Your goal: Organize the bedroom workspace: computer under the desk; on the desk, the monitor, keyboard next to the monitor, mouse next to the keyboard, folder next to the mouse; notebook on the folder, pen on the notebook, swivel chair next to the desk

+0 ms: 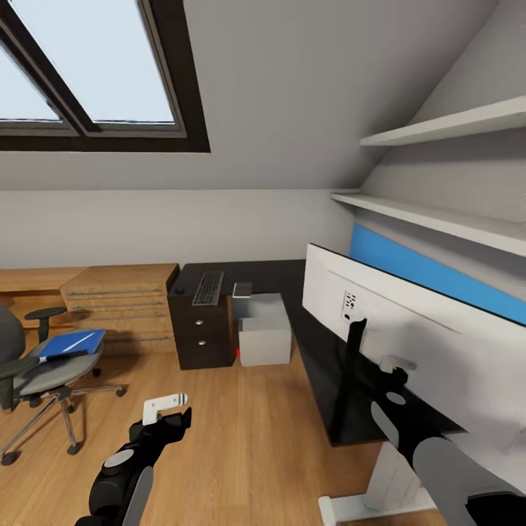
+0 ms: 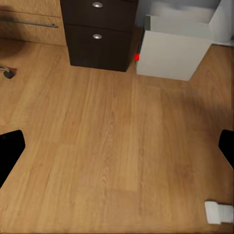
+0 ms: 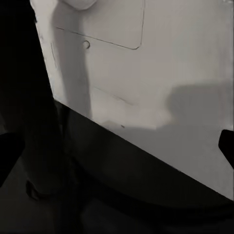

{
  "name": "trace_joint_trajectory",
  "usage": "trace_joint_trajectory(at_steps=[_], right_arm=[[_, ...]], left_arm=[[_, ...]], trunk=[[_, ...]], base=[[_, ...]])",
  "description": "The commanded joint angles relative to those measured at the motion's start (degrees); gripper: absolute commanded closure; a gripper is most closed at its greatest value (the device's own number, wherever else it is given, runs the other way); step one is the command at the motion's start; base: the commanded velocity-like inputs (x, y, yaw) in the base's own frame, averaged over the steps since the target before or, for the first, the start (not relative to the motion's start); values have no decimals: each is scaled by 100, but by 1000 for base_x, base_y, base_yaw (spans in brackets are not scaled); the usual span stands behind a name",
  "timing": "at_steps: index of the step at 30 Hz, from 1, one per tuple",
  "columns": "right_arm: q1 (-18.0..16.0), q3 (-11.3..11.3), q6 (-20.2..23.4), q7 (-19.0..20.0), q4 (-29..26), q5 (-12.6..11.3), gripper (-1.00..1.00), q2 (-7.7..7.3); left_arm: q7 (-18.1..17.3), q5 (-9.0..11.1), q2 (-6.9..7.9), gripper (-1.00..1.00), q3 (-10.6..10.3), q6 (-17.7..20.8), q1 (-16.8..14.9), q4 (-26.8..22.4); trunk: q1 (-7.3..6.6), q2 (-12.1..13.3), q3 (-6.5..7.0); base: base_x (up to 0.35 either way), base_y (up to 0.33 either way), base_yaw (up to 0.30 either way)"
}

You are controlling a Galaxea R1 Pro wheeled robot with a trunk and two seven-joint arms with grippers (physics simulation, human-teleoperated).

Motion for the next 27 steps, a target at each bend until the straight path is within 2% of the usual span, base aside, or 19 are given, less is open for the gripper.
trace_joint_trajectory(at_steps=[1,13,21,27], right_arm=[[-4,49,-23,-26,2,-58,-100,-6],[-2,51,-32,-24,12,-55,-100,-2],[-2,56,-32,-24,20,-49,-100,3],[-2,49,-32,-24,20,-49,-100,-3]], left_arm=[[51,61,-1,-100,-5,22,-4,-8],[60,55,-1,-100,-5,-12,-5,-11],[60,53,-1,-100,-14,-26,-1,-6],[53,60,-1,-100,-14,-9,-1,-2]], trunk=[[0,-8,-10],[0,-8,-10],[0,-8,-10],[0,-8,-10]], base=[[-170,-288,0],[-48,-323,0],[154,-299,0],[177,-175,0]])
